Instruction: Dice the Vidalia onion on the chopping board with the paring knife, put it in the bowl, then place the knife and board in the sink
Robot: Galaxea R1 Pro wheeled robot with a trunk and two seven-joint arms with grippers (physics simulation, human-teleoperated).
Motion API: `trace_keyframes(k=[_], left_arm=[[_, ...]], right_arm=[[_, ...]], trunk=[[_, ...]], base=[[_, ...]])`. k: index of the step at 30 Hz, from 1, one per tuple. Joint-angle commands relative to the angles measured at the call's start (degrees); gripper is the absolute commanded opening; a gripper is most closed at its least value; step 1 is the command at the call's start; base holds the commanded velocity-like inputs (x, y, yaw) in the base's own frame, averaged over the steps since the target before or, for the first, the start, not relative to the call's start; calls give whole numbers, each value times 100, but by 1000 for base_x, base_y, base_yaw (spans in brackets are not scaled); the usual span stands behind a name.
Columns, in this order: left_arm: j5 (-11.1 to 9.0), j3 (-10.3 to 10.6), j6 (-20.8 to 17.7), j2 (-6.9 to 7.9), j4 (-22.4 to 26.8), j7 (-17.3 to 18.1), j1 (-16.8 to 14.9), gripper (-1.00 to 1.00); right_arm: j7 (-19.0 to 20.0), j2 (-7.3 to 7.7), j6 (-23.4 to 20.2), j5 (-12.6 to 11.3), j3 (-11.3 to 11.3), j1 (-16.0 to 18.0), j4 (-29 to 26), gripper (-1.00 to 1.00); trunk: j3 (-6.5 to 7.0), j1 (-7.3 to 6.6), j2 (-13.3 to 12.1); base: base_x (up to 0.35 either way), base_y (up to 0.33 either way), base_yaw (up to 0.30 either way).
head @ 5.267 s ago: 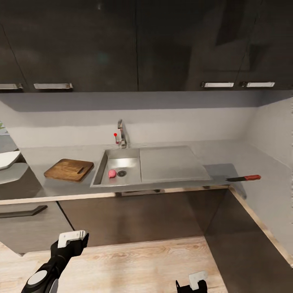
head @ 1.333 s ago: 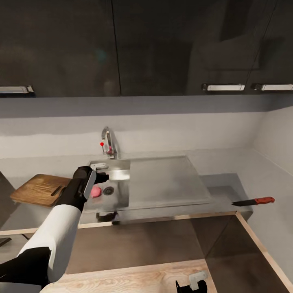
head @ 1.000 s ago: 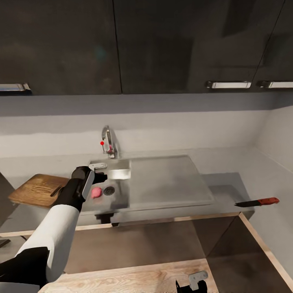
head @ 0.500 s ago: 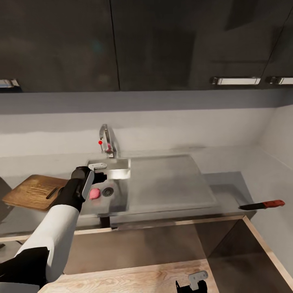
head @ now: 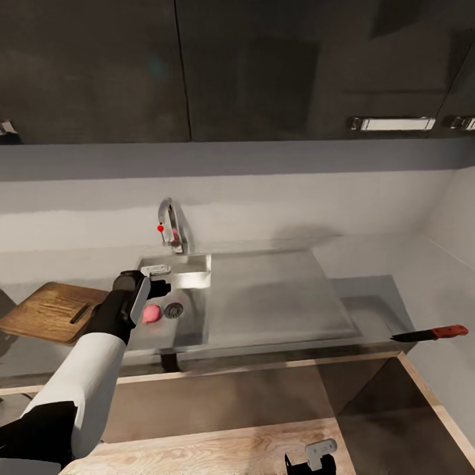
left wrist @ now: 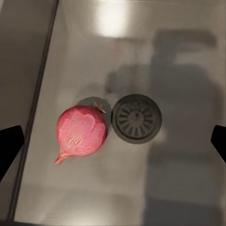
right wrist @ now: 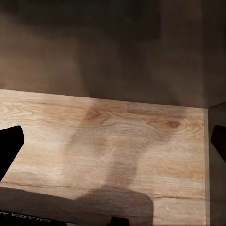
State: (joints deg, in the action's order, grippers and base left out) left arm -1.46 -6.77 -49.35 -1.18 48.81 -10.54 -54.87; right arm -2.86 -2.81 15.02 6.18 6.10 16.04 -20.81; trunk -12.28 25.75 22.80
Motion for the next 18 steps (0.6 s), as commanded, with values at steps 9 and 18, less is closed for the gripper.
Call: trace_keyframes(k=[9, 18], left_arm=[[-13, -11, -22, 21, -26, -26, 112, 100], [-12, -9, -14, 22, -136, -27, 180, 100]], right_arm=[[-30, 0, 10, 59, 6, 4, 5, 100], [-30, -1, 10, 59, 6, 4, 5, 100]], trunk=[[-95, 3, 12], [-178, 3, 12]], base=[[1, 0, 0], [0, 0, 0]])
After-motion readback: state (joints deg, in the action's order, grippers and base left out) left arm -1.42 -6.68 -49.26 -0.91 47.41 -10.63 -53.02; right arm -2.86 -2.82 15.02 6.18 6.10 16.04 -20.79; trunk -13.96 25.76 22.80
